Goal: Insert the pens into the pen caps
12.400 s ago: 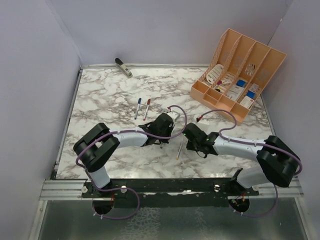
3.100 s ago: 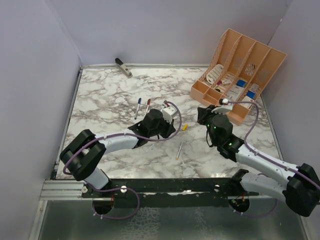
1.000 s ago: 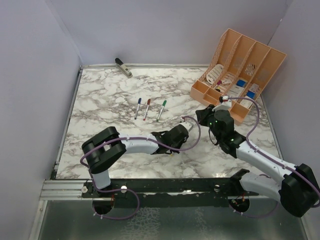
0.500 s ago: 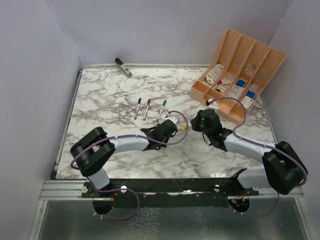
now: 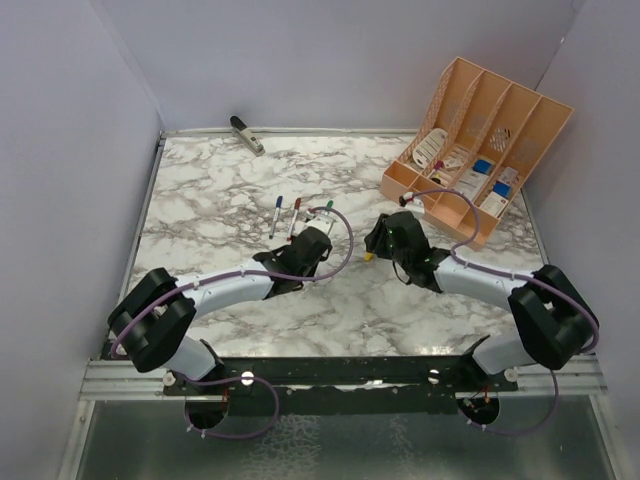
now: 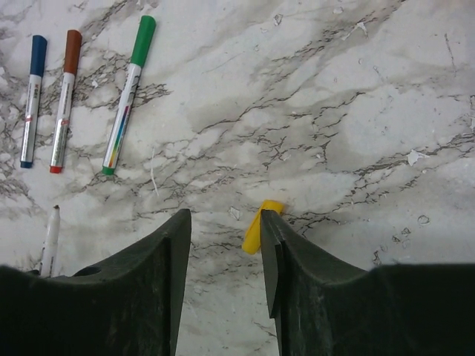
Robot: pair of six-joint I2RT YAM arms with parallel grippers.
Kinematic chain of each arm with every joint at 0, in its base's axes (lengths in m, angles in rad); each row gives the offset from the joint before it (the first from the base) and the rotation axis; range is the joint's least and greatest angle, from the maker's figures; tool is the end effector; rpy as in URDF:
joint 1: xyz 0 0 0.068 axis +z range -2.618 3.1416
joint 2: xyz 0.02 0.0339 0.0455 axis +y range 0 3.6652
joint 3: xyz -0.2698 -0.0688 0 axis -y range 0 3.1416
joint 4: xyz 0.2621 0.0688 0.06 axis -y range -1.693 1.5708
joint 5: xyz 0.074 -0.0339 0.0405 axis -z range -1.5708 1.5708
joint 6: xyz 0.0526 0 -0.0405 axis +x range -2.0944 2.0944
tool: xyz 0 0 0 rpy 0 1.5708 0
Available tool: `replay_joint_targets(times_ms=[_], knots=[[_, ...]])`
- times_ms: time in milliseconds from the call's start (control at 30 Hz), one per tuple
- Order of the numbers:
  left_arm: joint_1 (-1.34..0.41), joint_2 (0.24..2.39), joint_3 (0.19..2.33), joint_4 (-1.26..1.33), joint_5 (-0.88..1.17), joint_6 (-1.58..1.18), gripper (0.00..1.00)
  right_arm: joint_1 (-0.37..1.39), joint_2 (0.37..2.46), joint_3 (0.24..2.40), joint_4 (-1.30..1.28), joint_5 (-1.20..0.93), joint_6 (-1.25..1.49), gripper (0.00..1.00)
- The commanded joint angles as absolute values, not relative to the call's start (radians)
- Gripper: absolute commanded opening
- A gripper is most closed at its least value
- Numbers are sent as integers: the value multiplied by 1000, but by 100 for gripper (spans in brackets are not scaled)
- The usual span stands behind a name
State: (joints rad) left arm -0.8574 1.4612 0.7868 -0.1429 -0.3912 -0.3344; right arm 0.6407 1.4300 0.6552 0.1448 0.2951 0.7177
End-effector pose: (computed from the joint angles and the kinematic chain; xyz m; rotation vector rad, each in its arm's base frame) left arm 0.2223 -0.2263 0.1755 0.4218 2.2757 -0.1340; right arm 0.2592 0.1742 0.1669 0.2507 2.1907 0.4480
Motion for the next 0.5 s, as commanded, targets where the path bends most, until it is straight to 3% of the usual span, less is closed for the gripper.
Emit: replay_joint_targets(times_ms=[0, 467], knots=[[-850, 1446, 769, -130, -407, -312, 0, 650, 1475, 709, 80, 373, 784, 43], [-819, 1427, 741, -116, -379, -297, 0, 683, 1608, 820, -91, 464, 910, 44]])
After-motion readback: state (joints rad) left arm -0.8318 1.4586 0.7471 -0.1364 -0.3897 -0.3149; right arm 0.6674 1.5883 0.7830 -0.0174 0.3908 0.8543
